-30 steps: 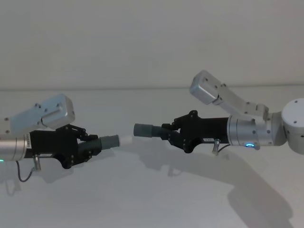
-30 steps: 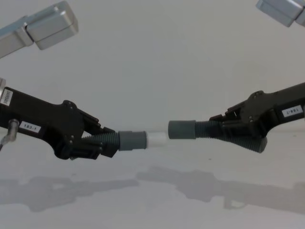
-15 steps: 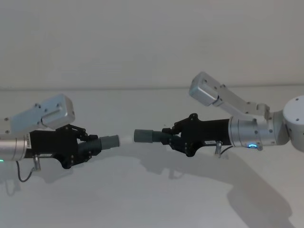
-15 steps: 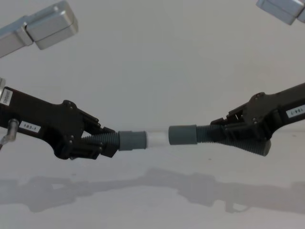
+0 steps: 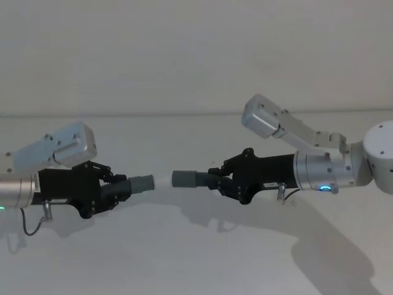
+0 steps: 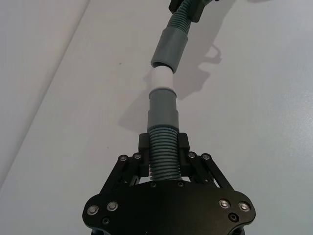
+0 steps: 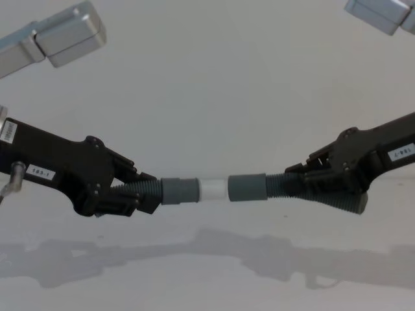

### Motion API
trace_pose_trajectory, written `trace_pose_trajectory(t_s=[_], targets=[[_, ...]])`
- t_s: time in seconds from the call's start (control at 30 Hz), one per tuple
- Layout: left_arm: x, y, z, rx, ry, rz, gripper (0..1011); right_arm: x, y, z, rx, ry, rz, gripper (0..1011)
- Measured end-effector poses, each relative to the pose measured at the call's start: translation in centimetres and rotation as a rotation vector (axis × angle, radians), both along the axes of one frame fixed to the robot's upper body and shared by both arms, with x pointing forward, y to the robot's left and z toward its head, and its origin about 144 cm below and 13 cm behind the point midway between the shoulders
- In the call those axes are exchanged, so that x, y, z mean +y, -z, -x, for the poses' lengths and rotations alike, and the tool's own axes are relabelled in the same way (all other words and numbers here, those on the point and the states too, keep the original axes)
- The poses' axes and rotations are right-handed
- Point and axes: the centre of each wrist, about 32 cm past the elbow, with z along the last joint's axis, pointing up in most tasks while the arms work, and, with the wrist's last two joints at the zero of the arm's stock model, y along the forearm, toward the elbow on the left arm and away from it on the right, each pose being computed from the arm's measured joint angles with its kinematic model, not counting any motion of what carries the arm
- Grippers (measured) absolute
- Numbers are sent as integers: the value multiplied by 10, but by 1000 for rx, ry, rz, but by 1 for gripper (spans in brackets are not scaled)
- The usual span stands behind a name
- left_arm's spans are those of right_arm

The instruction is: Use both hands to pick up one end of the pipe from the table, align the ends, and insert them.

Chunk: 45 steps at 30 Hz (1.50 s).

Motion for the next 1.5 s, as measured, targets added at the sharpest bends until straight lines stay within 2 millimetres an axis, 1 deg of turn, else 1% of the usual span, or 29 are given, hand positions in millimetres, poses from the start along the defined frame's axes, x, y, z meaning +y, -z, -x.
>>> trace_pose_trajectory(t_s=[0.57,1.5], targets=[[0,0,0,0,0,0,300,5,-2,-2,2,-23,6,174],[0,0,0,0,0,0,301,7,-3,0,-9,-21,-1,174]])
